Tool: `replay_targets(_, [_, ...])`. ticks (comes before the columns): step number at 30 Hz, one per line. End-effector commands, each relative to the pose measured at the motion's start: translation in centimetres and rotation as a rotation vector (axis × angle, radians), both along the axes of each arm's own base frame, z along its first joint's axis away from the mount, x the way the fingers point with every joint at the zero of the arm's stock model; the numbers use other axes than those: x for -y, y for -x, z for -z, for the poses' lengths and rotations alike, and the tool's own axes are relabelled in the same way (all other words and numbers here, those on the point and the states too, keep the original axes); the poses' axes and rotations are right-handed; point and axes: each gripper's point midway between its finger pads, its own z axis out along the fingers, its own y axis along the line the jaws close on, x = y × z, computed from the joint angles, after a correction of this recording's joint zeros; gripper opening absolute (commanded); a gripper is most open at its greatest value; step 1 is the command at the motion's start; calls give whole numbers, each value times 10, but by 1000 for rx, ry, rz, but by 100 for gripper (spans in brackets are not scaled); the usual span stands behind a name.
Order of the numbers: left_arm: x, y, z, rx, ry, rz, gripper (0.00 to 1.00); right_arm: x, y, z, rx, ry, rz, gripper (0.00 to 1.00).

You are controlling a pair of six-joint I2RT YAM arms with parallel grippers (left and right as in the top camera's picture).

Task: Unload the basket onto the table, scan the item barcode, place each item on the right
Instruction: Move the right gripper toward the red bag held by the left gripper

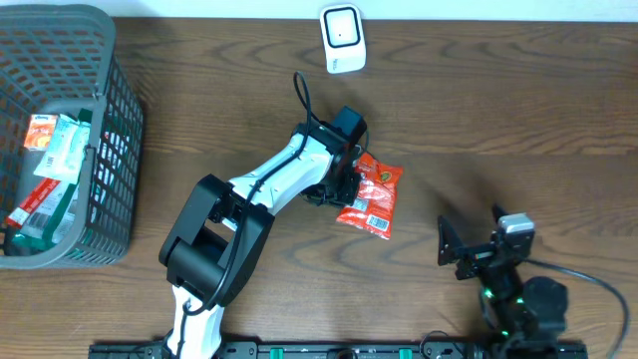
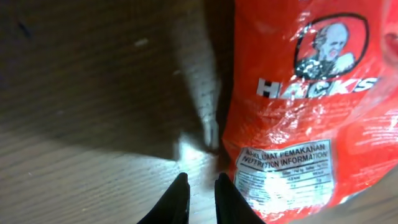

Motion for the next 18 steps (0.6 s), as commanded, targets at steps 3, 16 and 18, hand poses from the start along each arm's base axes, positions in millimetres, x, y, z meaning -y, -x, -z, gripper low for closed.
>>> replay_targets(3, [7,11,5,-53,48,39,17,1,0,-92,-185,-6,5,99])
replay_targets(16, [13,15,3,-78,85,37,21,-73,-43,-19,-885,-296,-377,1])
replay_targets(18, [14,15,3,-76,87,38,21,-74,-48,-3,-943,-304,-375,1])
